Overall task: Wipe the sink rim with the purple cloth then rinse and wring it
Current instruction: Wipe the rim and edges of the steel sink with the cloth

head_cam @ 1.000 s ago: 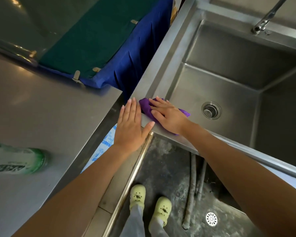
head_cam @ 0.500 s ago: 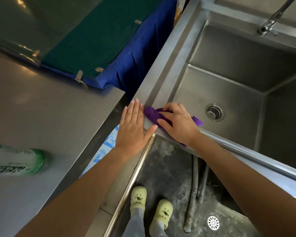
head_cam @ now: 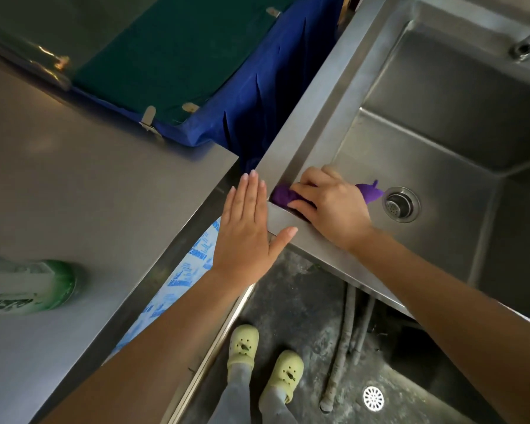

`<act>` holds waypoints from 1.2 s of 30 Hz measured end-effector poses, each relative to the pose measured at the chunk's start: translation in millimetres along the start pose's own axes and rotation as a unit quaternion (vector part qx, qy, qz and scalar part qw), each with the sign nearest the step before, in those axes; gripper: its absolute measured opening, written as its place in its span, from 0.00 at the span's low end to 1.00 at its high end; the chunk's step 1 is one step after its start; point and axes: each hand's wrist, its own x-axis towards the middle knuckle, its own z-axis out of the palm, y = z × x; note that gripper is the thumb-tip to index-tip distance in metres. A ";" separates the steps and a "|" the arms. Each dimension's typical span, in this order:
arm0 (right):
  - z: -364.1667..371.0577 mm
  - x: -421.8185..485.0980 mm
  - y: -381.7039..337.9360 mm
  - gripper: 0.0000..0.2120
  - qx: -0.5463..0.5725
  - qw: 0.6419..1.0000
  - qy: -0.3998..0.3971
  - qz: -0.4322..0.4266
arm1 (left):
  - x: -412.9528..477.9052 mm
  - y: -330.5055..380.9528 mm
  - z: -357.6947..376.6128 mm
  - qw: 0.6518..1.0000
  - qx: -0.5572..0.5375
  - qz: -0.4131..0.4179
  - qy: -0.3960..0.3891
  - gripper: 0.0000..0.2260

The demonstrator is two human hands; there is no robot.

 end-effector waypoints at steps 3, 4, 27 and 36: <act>5.8 2.5 -6.0 0.14 0.005 0.999 0.030 0.018 | 0.4 -0.4 1.3 1.000 0.000 -0.003 0.007 0.38; 6.0 2.3 -7.1 0.13 0.005 0.999 0.039 0.029 | 0.4 0.1 1.6 1.000 0.002 -0.004 0.008 0.39; 4.7 9.7 -10.0 0.13 -0.042 0.998 0.027 0.044 | 0.2 2.3 1.2 1.000 0.015 -0.015 -0.004 0.39; -0.6 -5.9 -6.5 0.13 0.092 0.993 -0.034 0.072 | 0.4 1.8 -2.6 1.000 0.021 -0.008 -0.016 0.39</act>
